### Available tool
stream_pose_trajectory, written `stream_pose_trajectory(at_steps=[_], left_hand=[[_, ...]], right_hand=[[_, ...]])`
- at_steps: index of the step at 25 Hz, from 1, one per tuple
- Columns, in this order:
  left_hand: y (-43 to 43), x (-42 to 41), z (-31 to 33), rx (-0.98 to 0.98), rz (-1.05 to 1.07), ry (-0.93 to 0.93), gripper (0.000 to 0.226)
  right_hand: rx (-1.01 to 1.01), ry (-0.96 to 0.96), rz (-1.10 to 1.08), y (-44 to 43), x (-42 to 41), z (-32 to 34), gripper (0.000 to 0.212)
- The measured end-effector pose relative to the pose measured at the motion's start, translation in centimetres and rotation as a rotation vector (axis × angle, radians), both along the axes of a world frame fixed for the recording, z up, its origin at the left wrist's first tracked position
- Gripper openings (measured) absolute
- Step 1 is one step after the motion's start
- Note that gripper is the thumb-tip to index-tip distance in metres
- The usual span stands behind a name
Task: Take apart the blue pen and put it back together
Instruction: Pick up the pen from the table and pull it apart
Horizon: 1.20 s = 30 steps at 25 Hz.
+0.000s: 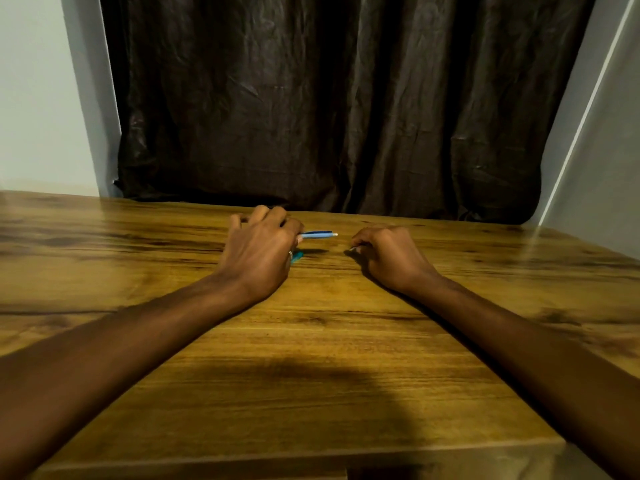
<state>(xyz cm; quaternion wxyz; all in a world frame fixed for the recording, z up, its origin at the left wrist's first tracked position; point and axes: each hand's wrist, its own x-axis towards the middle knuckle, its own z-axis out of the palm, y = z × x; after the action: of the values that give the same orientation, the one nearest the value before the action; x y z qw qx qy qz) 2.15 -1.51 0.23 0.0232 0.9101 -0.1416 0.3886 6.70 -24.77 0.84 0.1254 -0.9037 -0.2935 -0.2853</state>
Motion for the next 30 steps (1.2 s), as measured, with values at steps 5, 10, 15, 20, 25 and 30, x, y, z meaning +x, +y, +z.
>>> stream_pose_trajectory(at_steps=[5, 10, 15, 20, 25, 30], left_hand=[[0.0, 0.1, -0.1, -0.001, -0.014, -0.011, 0.028], [-0.1, 0.0, 0.0, -0.004, -0.023, -0.015, 0.027], [-0.1, 0.0, 0.0, 0.001, -0.022, -0.006, 0.028], [0.0, 0.1, -0.1, 0.001, -0.02, -0.017, 0.026], [0.0, 0.1, -0.2, -0.009, -0.052, -0.03, 0.026], [-0.1, 0.0, -0.2, -0.011, -0.075, -0.035, 0.025]], right_hand=[[-0.24, -0.093, 0.046, 0.1, 0.1, 0.4, 0.012], [-0.238, -0.082, 0.064, 0.1, 0.3, 0.4, 0.01], [-0.205, -0.078, 0.065, 0.2, 0.4, 0.2, 0.018], [-0.141, -0.031, 0.035, 0.2, 0.1, 0.2, 0.027], [0.222, -0.029, -0.016, 0.0, -0.1, 0.4, 0.03], [0.269, 0.046, 0.051, 1.2, -1.1, 0.0, 0.016]])
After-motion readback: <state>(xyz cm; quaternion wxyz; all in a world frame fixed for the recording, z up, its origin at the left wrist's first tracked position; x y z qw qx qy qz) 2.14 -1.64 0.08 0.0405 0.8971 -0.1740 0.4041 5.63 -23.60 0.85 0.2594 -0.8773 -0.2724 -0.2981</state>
